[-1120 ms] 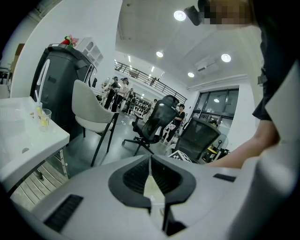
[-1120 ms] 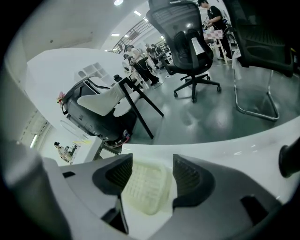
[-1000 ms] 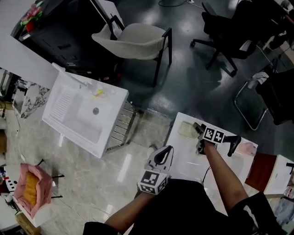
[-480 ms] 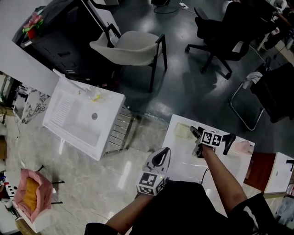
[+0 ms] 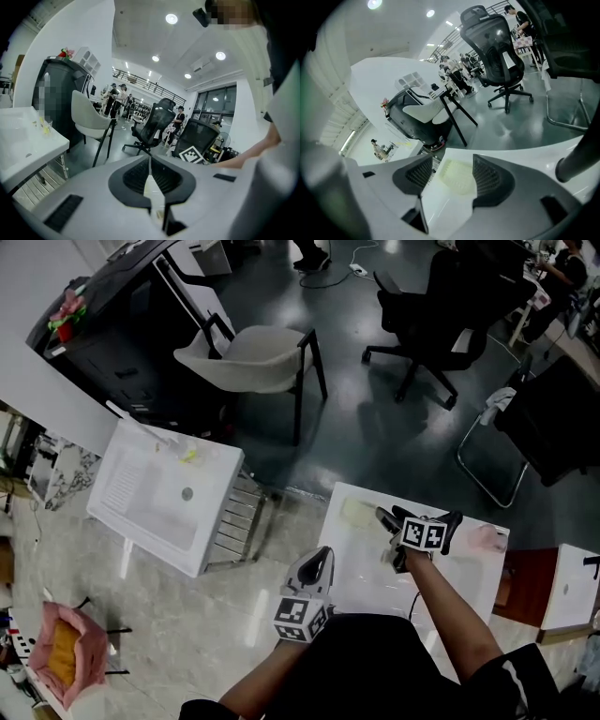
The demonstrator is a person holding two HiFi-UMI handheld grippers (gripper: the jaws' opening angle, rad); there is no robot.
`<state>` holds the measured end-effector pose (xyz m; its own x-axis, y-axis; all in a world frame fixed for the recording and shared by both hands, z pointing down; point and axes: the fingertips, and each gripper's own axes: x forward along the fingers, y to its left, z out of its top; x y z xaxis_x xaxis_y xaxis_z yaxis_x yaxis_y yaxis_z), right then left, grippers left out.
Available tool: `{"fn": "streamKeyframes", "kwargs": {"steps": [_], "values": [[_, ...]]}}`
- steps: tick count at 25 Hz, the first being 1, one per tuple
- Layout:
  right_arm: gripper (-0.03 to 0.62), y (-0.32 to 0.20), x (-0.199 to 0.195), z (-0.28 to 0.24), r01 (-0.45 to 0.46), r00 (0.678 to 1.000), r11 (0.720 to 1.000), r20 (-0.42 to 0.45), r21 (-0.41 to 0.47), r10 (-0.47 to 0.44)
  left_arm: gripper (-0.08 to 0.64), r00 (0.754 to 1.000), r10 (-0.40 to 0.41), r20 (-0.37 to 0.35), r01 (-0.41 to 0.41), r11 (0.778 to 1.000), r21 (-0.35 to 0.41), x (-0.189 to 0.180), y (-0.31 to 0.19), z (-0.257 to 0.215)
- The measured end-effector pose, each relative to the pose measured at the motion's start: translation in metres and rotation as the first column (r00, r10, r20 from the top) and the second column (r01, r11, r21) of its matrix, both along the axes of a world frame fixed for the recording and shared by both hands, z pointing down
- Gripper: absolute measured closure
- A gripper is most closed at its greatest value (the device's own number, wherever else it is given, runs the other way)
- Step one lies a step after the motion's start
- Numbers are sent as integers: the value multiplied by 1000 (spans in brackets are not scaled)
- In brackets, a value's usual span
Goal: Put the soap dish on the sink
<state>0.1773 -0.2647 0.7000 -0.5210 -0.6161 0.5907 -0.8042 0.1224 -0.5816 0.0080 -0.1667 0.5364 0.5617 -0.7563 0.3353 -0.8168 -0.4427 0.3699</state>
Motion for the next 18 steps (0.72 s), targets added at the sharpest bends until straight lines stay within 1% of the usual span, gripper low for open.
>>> {"fn": "streamKeyframes", "kwargs": {"steps": [4,6,9,12,15,18], "values": [[341,8,8,-24,17,1000,999,20,43,-18,540,1000,14,9,-14,1000,8,13,8,-2],[341,13,9,-43,54,999,994,-4,96,-54,540,1000,18,10,-18,1000,15,17,9,-5],[341,22,17,-74,115,992,975,-75,188,-102,540,1000,20,12,-20,999,30,27,10,-11],[342,28,30,-104,151,984,952,-133,267,-119,540,1000,15,14,-16,999,49,34,7,-18],[350,37,41,-133,152,983,932,-151,330,-107,540,1000,14,20,-16,997,71,40,4,-26],[371,50,53,-161,137,985,913,-152,384,-84,540,999,18,32,-21,994,103,47,3,-38]]}}
